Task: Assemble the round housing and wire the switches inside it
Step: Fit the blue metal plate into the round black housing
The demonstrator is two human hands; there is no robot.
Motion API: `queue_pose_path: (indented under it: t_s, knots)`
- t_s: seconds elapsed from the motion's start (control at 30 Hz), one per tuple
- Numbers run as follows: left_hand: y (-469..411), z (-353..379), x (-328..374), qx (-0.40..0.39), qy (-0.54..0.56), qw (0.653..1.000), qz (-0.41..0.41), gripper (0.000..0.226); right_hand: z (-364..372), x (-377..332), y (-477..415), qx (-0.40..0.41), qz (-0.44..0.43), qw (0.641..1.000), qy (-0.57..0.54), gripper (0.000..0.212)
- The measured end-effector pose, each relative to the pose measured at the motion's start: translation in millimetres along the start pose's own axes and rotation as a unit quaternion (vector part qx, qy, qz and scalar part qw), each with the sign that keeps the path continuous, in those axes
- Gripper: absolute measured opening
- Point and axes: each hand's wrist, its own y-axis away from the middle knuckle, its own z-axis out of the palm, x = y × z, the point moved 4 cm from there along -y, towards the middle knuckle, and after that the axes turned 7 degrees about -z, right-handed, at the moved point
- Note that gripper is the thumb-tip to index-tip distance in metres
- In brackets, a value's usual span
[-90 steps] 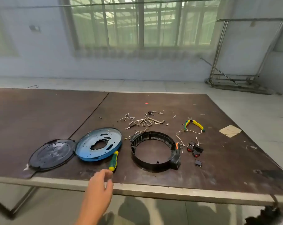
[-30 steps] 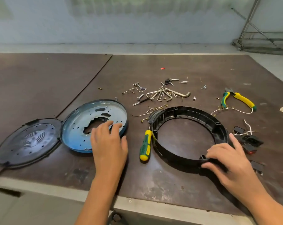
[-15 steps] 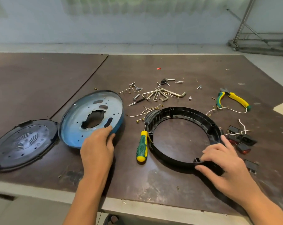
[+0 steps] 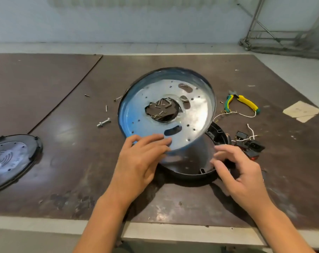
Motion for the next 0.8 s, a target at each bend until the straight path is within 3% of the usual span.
queue_pose_path:
  t_s: [0.1, 0.2, 0.3, 0.4, 0.47, 0.67, 0.8]
  knots:
    - [-5.2, 1.0, 13.0, 0.044, 0.129, 0.989, -0.053, 0.025, -4.2, 3.0, 1.6, 0.072, 0.03, 0.995, -0.063, 0.043]
    - [-10.4, -14.8, 7.0, 0.139, 0.281, 0.932, -0.18, 0.015, -10.4, 8.2, 1.6, 0.123, 0.052, 0.988, -0.077, 0.042]
    - [-13.2, -29.6, -2.8, 0.196, 0.334, 0.898, -0.208, 0.01, -11.4, 8.3, -0.5, 0.055, 0.036, 0.998, -0.019, 0.035]
    - [-12.8, -33.5, -5.5, 0.206, 0.339, 0.889, -0.227, 0.011, 2.2, 7.7, 2.4, -0.116, -0.035, 0.986, 0.111, 0.032]
    - [-11.1, -31.8, -4.3, 0.203, 0.317, 0.896, -0.234, 0.01, 7.9, 8.9, 4.9, -0.159, -0.047, 0.972, 0.169, 0.025]
    - [-3.3, -29.4, -4.5, 0.201, 0.275, 0.907, -0.246, 0.01, 3.4, 4.3, 2.8, -0.12, -0.03, 0.984, 0.131, 0.02]
    - [-1.6, -35.3, -5.7, 0.253, 0.252, 0.904, -0.234, 0.007, -5.5, 0.5, -2.2, -0.031, -0.017, 0.999, 0.035, 0.017]
